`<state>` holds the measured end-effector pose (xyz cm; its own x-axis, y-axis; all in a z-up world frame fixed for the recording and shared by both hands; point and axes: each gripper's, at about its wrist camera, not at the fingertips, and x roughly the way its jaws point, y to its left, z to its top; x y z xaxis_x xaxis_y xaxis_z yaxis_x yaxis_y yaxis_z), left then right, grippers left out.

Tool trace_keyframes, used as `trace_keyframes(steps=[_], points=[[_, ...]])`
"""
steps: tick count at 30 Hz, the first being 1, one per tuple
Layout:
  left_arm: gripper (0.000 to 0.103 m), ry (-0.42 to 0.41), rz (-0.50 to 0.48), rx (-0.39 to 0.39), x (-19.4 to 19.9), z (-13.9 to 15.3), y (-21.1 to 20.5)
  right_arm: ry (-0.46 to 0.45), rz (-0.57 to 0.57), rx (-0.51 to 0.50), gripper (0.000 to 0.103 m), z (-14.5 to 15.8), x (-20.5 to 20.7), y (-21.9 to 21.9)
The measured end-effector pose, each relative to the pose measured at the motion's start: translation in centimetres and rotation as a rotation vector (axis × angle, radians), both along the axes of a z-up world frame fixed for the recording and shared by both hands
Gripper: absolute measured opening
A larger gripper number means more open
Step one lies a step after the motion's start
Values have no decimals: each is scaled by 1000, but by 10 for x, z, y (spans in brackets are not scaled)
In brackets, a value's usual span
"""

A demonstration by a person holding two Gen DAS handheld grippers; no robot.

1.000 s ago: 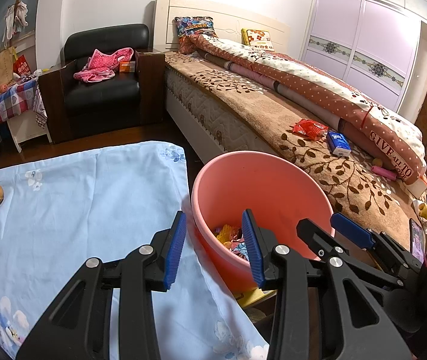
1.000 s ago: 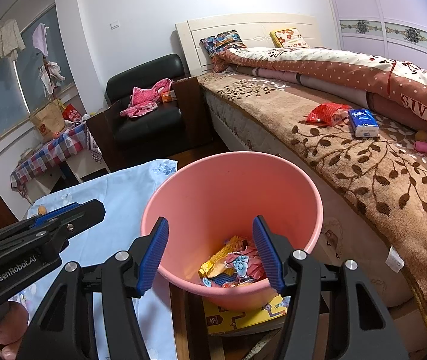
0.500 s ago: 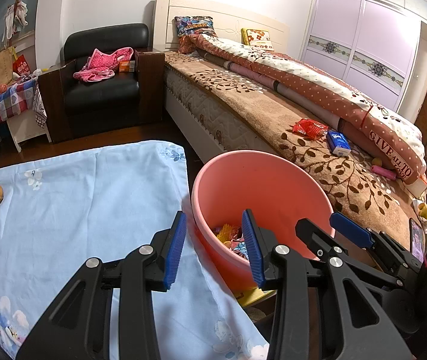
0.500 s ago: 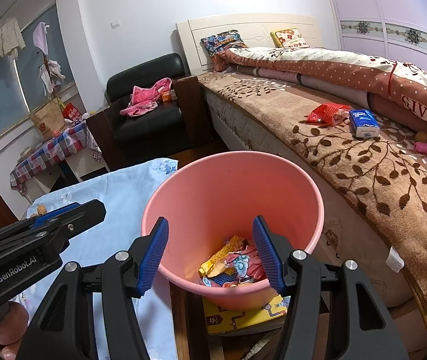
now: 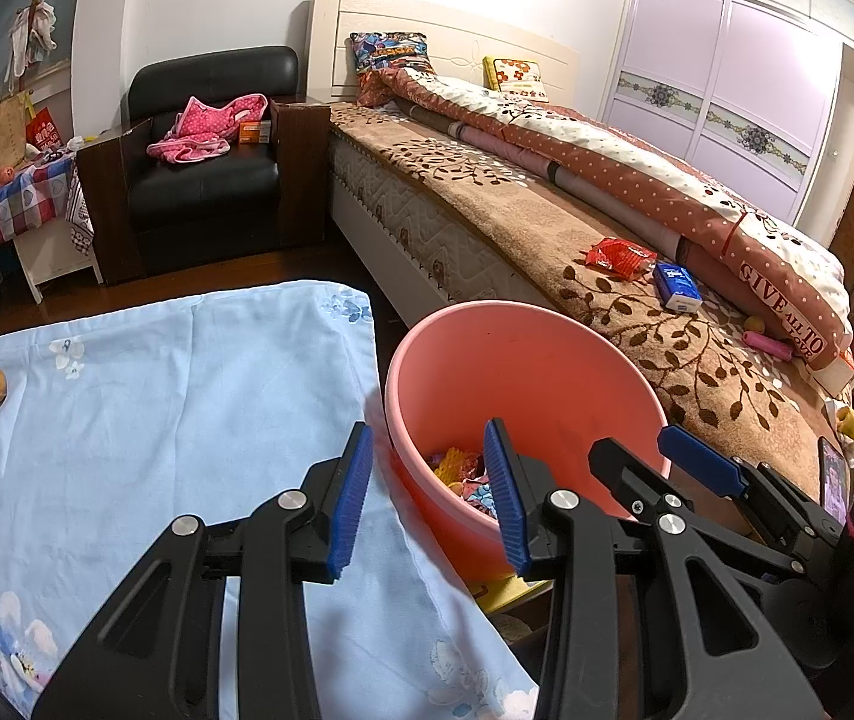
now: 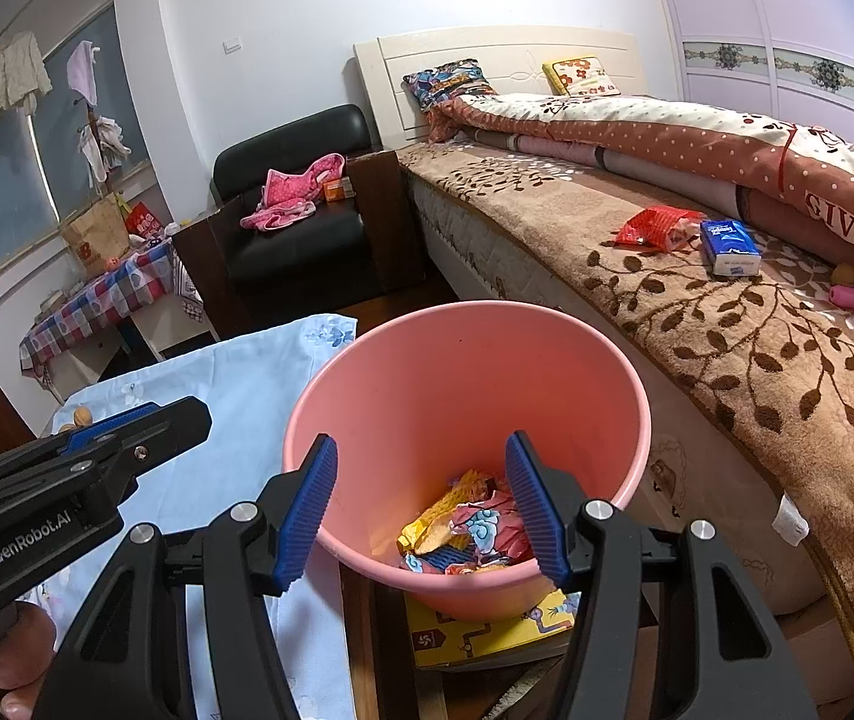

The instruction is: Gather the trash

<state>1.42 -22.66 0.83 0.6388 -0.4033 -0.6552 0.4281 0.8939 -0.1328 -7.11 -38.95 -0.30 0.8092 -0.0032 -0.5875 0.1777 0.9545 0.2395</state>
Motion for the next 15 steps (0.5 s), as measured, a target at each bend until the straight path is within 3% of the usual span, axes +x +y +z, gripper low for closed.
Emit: trace_keyframes(steps=[15], points=[[39, -9, 4, 7, -4, -1, -5, 2, -1, -2, 58, 1, 0, 3]])
